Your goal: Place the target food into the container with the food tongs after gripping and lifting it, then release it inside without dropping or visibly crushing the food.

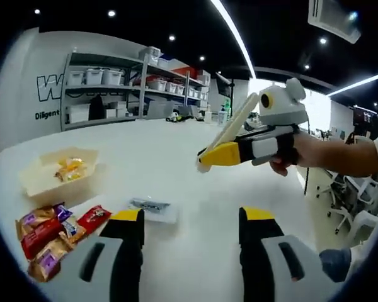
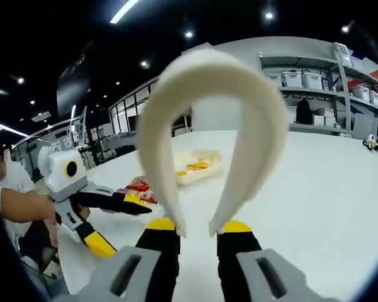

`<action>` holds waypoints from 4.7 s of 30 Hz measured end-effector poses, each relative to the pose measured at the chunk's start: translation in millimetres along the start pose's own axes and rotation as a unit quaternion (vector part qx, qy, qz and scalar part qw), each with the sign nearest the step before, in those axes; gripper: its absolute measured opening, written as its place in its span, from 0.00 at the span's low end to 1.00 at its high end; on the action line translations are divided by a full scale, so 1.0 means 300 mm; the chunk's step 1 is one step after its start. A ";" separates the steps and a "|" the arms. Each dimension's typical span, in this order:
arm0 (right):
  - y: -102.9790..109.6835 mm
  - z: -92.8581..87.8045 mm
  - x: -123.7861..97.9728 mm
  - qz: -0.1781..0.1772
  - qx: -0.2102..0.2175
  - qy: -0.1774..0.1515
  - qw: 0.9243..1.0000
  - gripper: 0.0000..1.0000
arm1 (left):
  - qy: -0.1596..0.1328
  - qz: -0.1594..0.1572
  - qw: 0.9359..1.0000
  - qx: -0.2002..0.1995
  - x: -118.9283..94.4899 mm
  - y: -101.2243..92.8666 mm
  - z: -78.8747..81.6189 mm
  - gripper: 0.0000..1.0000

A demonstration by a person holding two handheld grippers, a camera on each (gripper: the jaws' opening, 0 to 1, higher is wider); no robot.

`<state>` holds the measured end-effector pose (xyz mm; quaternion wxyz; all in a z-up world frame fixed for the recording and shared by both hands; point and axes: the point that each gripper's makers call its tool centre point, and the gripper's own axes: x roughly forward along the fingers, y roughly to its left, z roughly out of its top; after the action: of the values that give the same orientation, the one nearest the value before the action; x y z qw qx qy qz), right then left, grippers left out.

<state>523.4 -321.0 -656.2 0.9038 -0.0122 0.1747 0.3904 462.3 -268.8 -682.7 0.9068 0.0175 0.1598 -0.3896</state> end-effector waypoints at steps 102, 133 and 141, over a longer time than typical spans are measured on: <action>0.229 -0.057 0.193 0.049 -0.007 0.077 0.996 0.16 | -0.081 0.048 0.995 0.034 -0.417 0.116 -0.081 0.63; 0.022 -0.125 -0.126 -0.087 0.006 0.090 0.992 0.17 | -0.077 0.048 0.996 -0.026 -0.425 0.174 -0.111 0.64; 0.050 -0.146 -0.097 -0.129 0.000 0.100 0.987 0.17 | -0.081 0.046 0.995 -0.021 -0.427 0.172 -0.106 0.64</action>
<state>480.9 -337.8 -686.1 0.9246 -0.0738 0.2610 0.2674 407.6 -137.9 -678.9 0.9338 -0.0257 0.0933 -0.3443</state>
